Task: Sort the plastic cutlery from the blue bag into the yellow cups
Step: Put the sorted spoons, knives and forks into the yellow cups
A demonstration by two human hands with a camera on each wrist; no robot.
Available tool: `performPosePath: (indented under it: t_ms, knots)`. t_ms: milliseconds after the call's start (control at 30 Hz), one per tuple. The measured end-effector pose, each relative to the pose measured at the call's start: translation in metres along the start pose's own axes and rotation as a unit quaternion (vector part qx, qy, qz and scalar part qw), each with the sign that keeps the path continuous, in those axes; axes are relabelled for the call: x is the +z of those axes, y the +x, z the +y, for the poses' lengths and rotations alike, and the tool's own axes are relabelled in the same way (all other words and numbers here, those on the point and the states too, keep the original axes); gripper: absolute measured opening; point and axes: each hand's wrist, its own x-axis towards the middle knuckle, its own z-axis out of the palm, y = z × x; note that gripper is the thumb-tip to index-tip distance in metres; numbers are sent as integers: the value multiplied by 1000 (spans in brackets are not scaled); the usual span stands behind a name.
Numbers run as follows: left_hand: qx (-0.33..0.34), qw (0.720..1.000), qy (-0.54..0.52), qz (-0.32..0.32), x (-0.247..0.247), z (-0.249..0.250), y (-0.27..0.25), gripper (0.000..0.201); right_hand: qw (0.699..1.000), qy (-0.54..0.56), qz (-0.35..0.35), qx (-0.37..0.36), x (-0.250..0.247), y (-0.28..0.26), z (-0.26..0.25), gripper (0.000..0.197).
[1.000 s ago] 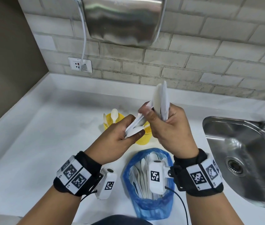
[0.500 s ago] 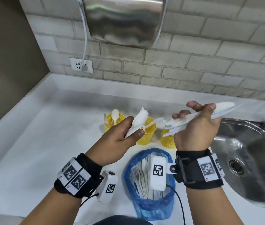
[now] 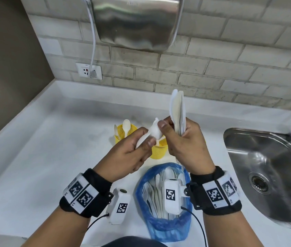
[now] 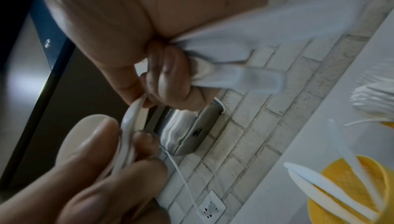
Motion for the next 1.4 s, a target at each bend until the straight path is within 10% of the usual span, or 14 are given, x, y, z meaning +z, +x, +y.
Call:
performPosePath:
  t_ms: [433, 1200, 1400]
  knots:
    - [11, 1000, 7, 18, -6, -1, 5, 74, 999, -24, -24, 3, 28, -8, -7, 28]
    - [50, 969, 239, 45, -23, -14, 5, 8, 986, -114, -82, -87, 16, -5, 22, 7]
    - [50, 967, 230, 95, -27, -19, 8, 20, 997, 52, 58, 1, 16, 1, 44, 25]
